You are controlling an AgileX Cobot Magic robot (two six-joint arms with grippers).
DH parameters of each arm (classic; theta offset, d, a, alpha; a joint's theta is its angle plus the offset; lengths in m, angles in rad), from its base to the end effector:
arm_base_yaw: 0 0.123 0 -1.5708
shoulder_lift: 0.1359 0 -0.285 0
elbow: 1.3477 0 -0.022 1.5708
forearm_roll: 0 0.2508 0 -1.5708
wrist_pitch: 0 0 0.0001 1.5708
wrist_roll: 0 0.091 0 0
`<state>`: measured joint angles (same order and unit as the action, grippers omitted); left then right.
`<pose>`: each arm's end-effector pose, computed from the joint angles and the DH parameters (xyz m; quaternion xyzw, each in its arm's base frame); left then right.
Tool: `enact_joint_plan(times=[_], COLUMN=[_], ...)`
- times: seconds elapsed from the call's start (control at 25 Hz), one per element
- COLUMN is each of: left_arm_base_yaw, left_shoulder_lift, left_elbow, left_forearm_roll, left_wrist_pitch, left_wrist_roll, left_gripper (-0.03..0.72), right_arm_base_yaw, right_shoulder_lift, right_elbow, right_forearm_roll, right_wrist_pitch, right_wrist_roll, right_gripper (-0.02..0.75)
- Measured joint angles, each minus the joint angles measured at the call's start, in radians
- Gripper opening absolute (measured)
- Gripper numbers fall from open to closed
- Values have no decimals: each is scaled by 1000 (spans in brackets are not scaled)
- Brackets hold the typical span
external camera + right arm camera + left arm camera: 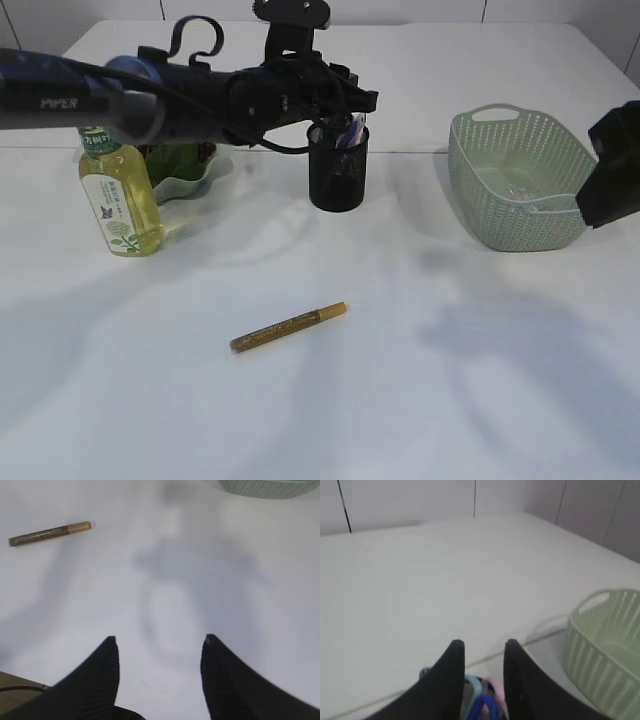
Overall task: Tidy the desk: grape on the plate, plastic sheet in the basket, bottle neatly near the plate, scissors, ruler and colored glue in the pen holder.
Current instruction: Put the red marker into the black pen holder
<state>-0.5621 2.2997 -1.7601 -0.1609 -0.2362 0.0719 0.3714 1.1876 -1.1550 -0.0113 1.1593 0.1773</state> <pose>0.4594 -0.2854 0.1982 0.1731 0.7607 -0.1849 0.5977 0.2056 0.0791 0.3537 -0.0953 0.9683 0.0572 0.2238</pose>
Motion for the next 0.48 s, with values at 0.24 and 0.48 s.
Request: enact_joint_plan(times=[0.24, 0.48], left_arm_base_yaw=[-6, -14], left_shoulder_lift=[-144, -244], left_elbow=[0, -1], left_forearm_roll=[104, 131], left_wrist_pitch=[522, 942], left_wrist_roll=[0, 0], left_gripper=[233, 239], right_arm_base_yaw=[0, 0], right_shoulder_lift=[0, 0], right_elbow=[0, 0], right_forearm_roll=[11, 36], right_wrist_pitch=[-1, -1], right_wrist_roll=[0, 0], right_gripper=[419, 419])
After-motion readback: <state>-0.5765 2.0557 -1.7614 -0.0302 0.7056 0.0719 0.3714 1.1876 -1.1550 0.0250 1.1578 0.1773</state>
